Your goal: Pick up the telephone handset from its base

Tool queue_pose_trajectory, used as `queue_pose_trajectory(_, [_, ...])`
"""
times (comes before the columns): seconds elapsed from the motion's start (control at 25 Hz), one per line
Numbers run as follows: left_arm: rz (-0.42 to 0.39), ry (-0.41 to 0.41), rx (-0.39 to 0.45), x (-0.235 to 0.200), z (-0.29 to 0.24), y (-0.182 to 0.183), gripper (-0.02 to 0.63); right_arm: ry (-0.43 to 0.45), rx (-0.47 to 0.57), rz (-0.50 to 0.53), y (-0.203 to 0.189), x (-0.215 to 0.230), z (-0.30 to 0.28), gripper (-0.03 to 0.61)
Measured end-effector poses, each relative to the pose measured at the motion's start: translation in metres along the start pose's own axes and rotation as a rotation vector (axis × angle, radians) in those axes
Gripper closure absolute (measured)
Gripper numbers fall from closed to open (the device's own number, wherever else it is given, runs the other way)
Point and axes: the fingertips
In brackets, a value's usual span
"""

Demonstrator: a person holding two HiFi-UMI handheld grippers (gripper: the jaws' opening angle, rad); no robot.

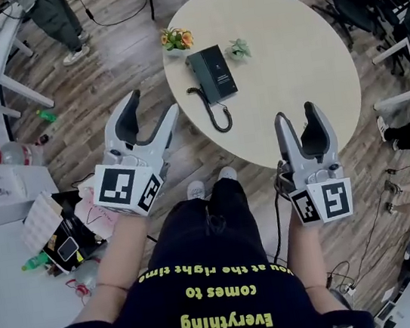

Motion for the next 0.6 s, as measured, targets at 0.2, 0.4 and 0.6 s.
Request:
queue_pose_trajectory(0.2, [-0.007,0.019,-0.029,-0.005,-0.018,-0.009,0.318,0.027,-0.014,-0.008,-0.005,0.015,-0.024,0.325])
queue_pose_trajectory(0.4, [-0.016,0.092,-0.040,-0.022,-0.044,-0.010,0.316,0.091,-0.010,-0.008,-0.001,0.035,-0.060,0.324])
queue_pose_trajectory(0.6, [-0.018,0.148,-0.037,-0.025,-0.087,-0.007,0.316,0.136,-0.001,-0.013,0.008,0.075,-0.097,0.324])
Point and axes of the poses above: the fingertips, and each gripper's own axes: z backward along the fingers, x to its right, y out of its top, and after that the axes turned 6 degrees about -z, right-handed
